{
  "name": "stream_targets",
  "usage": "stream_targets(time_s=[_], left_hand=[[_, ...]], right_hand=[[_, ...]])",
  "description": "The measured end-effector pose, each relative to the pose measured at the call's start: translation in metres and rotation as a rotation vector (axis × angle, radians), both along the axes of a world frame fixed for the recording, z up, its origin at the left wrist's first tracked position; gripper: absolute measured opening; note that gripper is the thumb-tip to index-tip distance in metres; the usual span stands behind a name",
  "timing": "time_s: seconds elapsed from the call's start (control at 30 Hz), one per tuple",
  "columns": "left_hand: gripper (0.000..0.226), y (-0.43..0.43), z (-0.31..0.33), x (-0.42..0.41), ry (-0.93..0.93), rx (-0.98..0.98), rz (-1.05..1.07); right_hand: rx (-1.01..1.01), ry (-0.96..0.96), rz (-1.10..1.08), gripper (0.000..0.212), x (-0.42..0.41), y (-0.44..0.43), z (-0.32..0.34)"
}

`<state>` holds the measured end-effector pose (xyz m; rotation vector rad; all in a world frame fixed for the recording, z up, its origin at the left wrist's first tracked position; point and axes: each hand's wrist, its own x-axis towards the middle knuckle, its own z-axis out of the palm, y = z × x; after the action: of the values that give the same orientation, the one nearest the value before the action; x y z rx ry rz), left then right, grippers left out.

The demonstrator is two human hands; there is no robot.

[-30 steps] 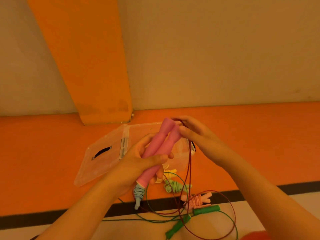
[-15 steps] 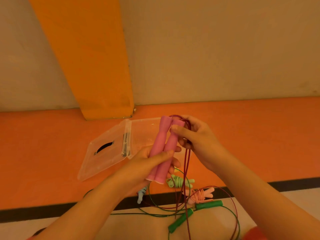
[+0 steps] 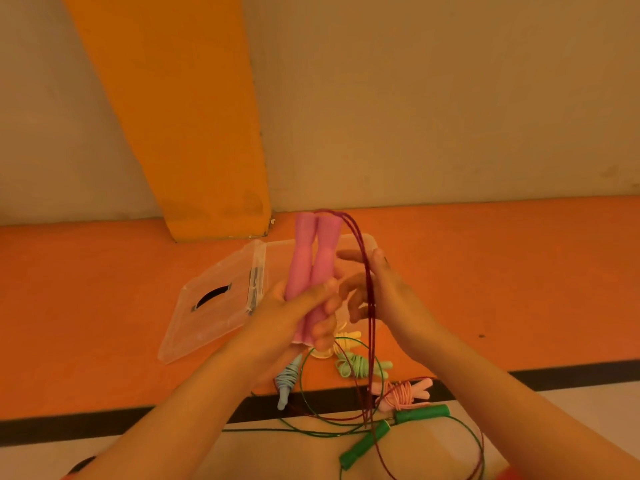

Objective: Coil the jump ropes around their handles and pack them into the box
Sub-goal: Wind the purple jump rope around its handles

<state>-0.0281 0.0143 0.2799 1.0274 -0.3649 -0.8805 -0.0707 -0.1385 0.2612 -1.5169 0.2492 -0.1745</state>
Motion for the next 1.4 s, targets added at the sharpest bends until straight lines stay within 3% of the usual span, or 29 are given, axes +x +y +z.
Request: stream_targets(time_s=[0.1, 0.2, 0.43, 0.53, 0.7, 0.83, 0.97, 1.07, 1.13, 1.23, 1.4], left_hand=[[0.039, 0.004, 0.003, 0.011, -0.139, 0.048, 0.160], [0.029, 0.006, 0.000, 0.017, -0.320, 0.201, 0.248], [0.042, 0.002, 0.001, 0.006, -0.157, 0.077, 0.056], [0.047, 0.002, -0.001, 0.012, -0.114, 0.029, 0.121], [0.041, 0.014, 0.000, 0.040, -0.083, 0.051, 0.326], [0.031, 0.024, -0.015, 0.058, -0.270, 0.323, 0.404], [0.050, 0.019, -0.021, 0.048, -0.376, 0.485, 0.215], [0.060, 0.008, -0.026, 0.031, -0.548, 0.597, -0.013], [0.053, -0.001, -0.032, 0.018, -0.597, 0.592, -0.119], [0.024, -0.007, -0.036, 0.006, -0.717, 0.645, -0.260], [0.016, -0.002, -0.024, 0.010, -0.482, 0.518, -0.535]], right_hand=[[-0.136, 0.117, 0.068, 0.053, -0.003, 0.010, -0.009], [-0.043, 0.186, 0.153, 0.051, -0.002, 0.016, -0.007], [-0.100, 0.283, 0.280, 0.053, -0.008, 0.018, -0.004], [-0.146, 0.286, 0.340, 0.059, -0.012, 0.018, -0.006], [-0.482, 0.352, 0.354, 0.037, -0.021, 0.016, -0.018], [-0.918, 0.143, 0.197, 0.011, -0.018, -0.005, -0.005], [-0.977, -0.084, 0.030, 0.005, -0.013, -0.027, 0.019], [-1.039, -0.289, 0.078, 0.008, -0.010, -0.027, 0.028], [-1.091, -0.362, 0.150, 0.011, -0.006, -0.022, 0.028], [-1.098, -0.319, 0.192, 0.012, 0.001, -0.021, 0.025], [-0.727, -0.109, 0.170, 0.014, 0.000, -0.033, 0.021]])
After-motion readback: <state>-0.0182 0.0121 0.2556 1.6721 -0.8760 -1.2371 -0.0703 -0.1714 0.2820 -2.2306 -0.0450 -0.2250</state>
